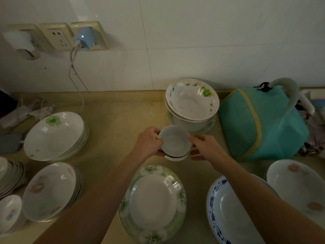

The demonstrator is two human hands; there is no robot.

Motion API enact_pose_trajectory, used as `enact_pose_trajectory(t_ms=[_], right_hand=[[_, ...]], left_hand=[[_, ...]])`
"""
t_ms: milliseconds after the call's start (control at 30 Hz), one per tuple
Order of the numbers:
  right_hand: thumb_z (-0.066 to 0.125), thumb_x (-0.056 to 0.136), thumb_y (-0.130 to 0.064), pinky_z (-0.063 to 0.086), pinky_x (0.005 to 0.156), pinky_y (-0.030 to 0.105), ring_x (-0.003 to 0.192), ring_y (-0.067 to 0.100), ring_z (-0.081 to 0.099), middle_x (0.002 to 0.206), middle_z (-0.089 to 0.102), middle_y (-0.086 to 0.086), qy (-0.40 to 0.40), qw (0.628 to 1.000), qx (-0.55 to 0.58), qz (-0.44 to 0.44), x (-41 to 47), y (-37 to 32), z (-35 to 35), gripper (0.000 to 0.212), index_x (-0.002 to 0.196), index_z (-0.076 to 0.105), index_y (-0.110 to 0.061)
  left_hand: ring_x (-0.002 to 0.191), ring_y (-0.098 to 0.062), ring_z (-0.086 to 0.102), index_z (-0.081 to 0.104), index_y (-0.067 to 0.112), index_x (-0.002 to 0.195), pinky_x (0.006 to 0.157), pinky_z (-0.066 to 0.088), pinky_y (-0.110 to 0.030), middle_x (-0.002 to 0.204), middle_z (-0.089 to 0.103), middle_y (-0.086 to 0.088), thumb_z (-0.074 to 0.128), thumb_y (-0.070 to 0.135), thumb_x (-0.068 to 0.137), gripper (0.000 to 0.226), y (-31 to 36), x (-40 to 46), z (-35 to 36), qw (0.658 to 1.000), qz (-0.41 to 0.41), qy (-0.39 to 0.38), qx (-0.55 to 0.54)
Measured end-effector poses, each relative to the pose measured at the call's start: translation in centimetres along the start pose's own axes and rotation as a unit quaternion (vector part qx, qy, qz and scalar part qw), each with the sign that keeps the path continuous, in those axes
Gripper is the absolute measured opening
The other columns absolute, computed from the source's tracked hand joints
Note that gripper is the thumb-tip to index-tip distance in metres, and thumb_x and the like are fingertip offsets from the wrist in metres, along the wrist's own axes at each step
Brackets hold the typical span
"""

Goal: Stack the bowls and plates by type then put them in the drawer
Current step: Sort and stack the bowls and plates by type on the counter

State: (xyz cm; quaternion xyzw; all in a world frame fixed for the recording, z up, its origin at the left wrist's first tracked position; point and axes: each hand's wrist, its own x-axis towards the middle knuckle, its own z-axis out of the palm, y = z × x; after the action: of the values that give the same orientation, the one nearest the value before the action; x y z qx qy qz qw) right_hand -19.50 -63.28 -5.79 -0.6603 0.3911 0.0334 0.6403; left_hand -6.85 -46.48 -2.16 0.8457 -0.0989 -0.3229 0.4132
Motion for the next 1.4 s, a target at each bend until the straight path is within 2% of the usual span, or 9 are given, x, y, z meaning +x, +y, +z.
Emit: enact_pose_trajectory(t_ms=[167,300,467,633,767,967,1100,1200,1400], right_hand=[[0.061,0.099,-0.022,0.064,0.064,0.039,0.08,0.032,0.077,0.111,0.066,0.008,-0.043,0.999,0.006,0.02,-0.5,0.1,0.7,0.035,0.134,0.058,-0.019],[0.058,0.098,-0.014,0.064,0.066,0.041,0.079,0.035,0.077,0.114,0.063,0.012,-0.06,0.997,0.035,0.03,-0.7,0.1,0.9,0.03,0.128,0.058,-0.017],[0.055,0.095,-0.003,0.064,0.072,0.044,0.097,0.036,0.07,0.115,0.063,0.015,-0.042,0.996,0.074,0.028,-1.0,-0.3,1.5,0.028,0.121,0.06,-0.011],[0.054,0.093,0.0,0.064,0.074,0.045,0.102,0.035,0.069,0.119,0.065,0.014,-0.031,0.997,0.069,0.001,-1.4,-0.8,3.0,0.035,0.126,0.062,-0.007],[0.054,0.092,0.002,0.064,0.073,0.046,0.1,0.036,0.071,0.117,0.067,0.014,-0.035,0.995,0.088,-0.025,-1.9,-1.9,6.2,0.036,0.126,0.064,-0.008],[0.056,0.091,-0.002,0.063,0.062,0.036,0.074,0.031,0.078,0.107,0.07,0.011,-0.057,0.994,0.075,-0.054,-2.6,-4.1,12.3,0.033,0.121,0.064,-0.015],[0.057,0.091,-0.01,0.063,0.067,0.038,0.077,0.033,0.078,0.106,0.072,0.01,-0.1,0.987,0.091,-0.083,-4.4,-5.6,15.3,0.036,0.126,0.063,-0.019],[0.061,0.093,-0.012,0.063,0.065,0.036,0.077,0.033,0.077,0.102,0.074,0.006,-0.117,0.98,0.12,-0.103,-6.0,-6.8,17.3,0.027,0.117,0.068,-0.024],[0.067,0.095,-0.023,0.063,0.07,0.041,0.083,0.032,0.077,0.099,0.078,-0.001,-0.214,0.958,0.118,-0.15,-9.1,-9.3,22.9,0.028,0.123,0.069,-0.016]], left_hand=[[0.064,-0.024,0.074,0.054,0.011,0.121,0.056,0.064,-0.037,0.099,0.067,-0.014,0.061,0.007,0.09,0.033,-0.6,0.2,0.1,1.0,-0.021,0.0,0.015],[0.074,-0.032,0.076,0.046,0.015,0.139,0.059,0.063,-0.041,0.119,0.061,-0.016,0.061,0.022,0.091,0.05,-1.6,0.3,-0.1,0.991,-0.097,-0.07,-0.066],[0.084,-0.042,0.075,0.061,0.011,0.124,0.077,0.062,-0.056,0.111,0.065,-0.022,0.054,0.014,0.096,0.029,-2.7,0.2,0.1,0.966,-0.105,-0.131,-0.196],[0.085,-0.035,0.075,0.064,0.007,0.12,0.071,0.064,-0.048,0.108,0.067,-0.02,0.051,0.008,0.092,0.031,-3.8,0.1,-1.1,0.968,-0.067,-0.117,-0.212],[0.084,-0.036,0.076,0.065,0.013,0.123,0.074,0.064,-0.046,0.113,0.066,-0.016,0.053,0.01,0.088,0.038,-5.3,-0.8,-4.4,0.97,-0.051,-0.091,-0.219],[0.083,-0.033,0.076,0.057,0.017,0.138,0.076,0.064,-0.046,0.116,0.066,-0.012,0.053,0.01,0.093,0.046,-7.8,-3.3,-10.2,0.975,-0.031,-0.014,-0.22],[0.085,-0.031,0.077,0.06,0.022,0.136,0.076,0.064,-0.042,0.113,0.072,-0.013,0.059,0.016,0.094,0.043,-8.9,-6.2,-14.1,0.97,-0.012,0.03,-0.243],[0.087,-0.03,0.077,0.062,0.021,0.133,0.074,0.063,-0.041,0.112,0.073,-0.013,0.061,0.017,0.094,0.039,-9.3,-8.8,-16.5,0.963,0.012,0.055,-0.263],[0.091,-0.033,0.076,0.063,0.02,0.133,0.079,0.062,-0.044,0.115,0.073,-0.011,0.063,0.027,0.088,0.046,-12.0,-14.7,-21.6,0.95,0.026,0.132,-0.281]])
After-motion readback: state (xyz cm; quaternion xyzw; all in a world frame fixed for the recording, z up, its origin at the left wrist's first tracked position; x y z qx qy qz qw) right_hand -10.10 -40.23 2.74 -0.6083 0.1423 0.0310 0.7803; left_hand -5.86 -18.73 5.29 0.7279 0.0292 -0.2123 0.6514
